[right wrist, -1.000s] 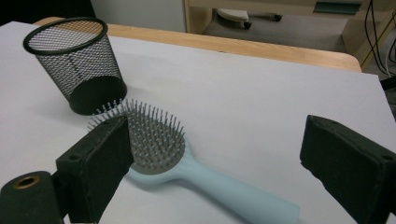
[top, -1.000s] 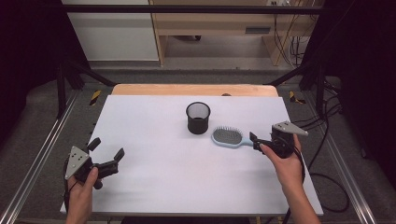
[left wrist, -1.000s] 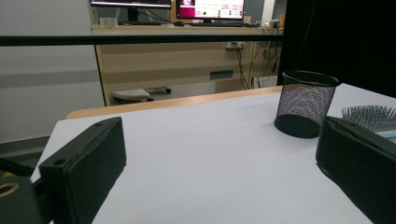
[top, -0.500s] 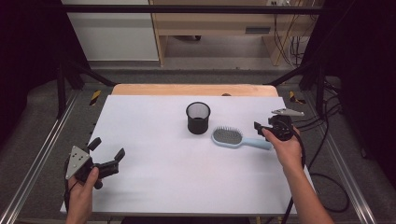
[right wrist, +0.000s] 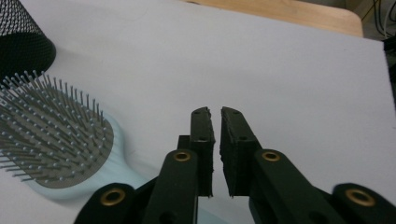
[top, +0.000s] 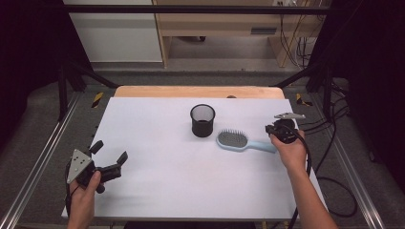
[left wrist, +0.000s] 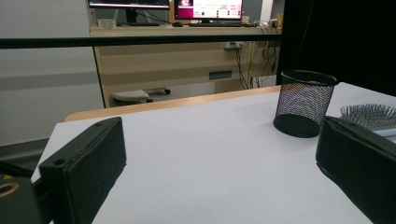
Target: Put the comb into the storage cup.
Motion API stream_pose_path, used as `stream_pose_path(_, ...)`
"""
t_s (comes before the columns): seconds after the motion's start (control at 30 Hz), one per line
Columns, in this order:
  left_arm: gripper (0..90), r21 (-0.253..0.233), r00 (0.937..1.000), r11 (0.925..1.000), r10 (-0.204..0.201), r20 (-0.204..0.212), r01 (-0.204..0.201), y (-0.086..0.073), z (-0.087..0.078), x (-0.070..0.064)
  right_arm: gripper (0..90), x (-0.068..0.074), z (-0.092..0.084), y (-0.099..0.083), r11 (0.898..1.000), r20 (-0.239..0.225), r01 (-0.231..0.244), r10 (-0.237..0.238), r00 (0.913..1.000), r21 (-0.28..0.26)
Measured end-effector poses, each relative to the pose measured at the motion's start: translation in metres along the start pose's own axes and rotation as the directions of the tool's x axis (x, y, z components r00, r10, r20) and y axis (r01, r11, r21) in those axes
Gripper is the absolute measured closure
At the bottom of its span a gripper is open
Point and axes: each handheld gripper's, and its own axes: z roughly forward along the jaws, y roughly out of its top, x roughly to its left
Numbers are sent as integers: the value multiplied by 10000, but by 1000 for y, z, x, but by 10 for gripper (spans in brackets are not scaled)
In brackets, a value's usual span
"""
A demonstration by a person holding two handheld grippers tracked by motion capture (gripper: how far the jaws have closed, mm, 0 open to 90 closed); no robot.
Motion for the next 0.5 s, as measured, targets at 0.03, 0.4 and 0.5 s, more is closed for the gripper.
stream_pose_path(0.03, 18, -3, 10000, 10000, -4, -1, 4, 0, 0, 0, 868, 1, 1, -1, 9999, -24, 46, -45, 10000, 110)
stream_pose_path(0.4, 18, -35, 10000, 10000, -29, -6, 29, 0, 0, 1, 900, 4, 18, -17, 9876, -68, 502, -498, 9987, 1487)
stream_pose_path(0.5, 18, -35, 10000, 10000, -33, -2, 33, 0, 0, 1, 900, 5, 20, -20, 9833, -82, 543, -537, 9985, 1734)
